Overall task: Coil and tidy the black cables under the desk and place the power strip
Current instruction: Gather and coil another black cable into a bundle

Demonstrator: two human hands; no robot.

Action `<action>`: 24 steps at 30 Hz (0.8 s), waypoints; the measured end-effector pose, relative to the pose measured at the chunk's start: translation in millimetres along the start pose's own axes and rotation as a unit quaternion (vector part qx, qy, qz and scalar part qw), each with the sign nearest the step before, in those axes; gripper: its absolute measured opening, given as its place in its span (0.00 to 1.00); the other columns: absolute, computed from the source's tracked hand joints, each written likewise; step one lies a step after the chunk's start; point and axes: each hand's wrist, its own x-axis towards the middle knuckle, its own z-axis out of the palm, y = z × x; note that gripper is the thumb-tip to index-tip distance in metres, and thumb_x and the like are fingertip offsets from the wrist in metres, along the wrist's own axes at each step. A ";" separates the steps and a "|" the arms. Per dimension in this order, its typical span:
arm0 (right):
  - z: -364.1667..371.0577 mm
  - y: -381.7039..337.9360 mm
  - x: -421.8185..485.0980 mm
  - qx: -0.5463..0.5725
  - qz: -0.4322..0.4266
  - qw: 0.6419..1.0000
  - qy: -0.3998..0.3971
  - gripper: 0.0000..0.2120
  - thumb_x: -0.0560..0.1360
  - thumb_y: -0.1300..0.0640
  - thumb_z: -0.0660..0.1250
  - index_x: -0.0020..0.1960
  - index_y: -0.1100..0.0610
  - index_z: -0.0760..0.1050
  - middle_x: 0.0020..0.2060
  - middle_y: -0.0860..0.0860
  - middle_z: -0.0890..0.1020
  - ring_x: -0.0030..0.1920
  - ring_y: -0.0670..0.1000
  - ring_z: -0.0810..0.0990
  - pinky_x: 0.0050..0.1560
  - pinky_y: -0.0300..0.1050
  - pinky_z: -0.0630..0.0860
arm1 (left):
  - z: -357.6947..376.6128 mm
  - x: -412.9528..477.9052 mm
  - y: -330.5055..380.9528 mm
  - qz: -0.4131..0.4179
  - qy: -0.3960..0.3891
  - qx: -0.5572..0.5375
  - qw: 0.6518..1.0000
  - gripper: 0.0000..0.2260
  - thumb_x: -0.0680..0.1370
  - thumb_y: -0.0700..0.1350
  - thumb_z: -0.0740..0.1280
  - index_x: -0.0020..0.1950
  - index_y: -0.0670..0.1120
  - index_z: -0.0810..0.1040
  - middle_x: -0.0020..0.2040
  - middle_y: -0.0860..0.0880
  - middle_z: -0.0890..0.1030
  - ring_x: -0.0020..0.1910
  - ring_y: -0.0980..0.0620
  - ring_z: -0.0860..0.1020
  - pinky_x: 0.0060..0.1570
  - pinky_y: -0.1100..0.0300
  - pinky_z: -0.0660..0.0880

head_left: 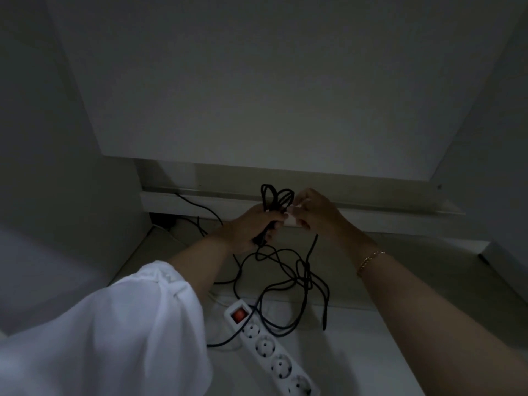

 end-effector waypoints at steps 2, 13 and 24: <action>-6.2 -1.0 -0.9 -0.008 0.039 0.999 -0.033 0.03 0.77 0.61 0.64 0.46 0.60 0.71 0.29 0.53 0.74 0.20 0.40 0.73 0.24 0.32 0.70 | -1.5 1.3 -0.6 0.021 0.039 -0.014 0.999 0.11 0.79 0.39 0.62 0.37 0.46 0.70 0.30 0.49 0.69 0.19 0.59 0.66 0.21 0.67 0.63; -9.2 -3.7 -3.4 -0.143 -0.053 0.987 0.046 0.09 0.78 0.60 0.60 0.42 0.61 0.74 0.35 0.49 0.75 0.33 0.44 0.71 0.31 0.30 0.65 | -6.7 -7.1 -11.5 -0.030 -0.064 -0.002 0.997 0.04 0.81 0.40 0.59 0.47 0.47 0.69 0.38 0.49 0.73 0.32 0.54 0.82 0.37 0.61 0.81; 9.5 -4.9 -8.3 -0.122 -0.089 0.982 0.114 0.09 0.74 0.54 0.67 0.38 0.57 0.75 0.37 0.53 0.80 0.38 0.48 0.75 0.37 0.40 0.67 | -10.8 -6.5 -13.6 -0.047 -0.087 -0.002 0.995 0.11 0.79 0.30 0.57 0.44 0.45 0.69 0.35 0.48 0.72 0.31 0.54 0.76 0.54 0.52 0.77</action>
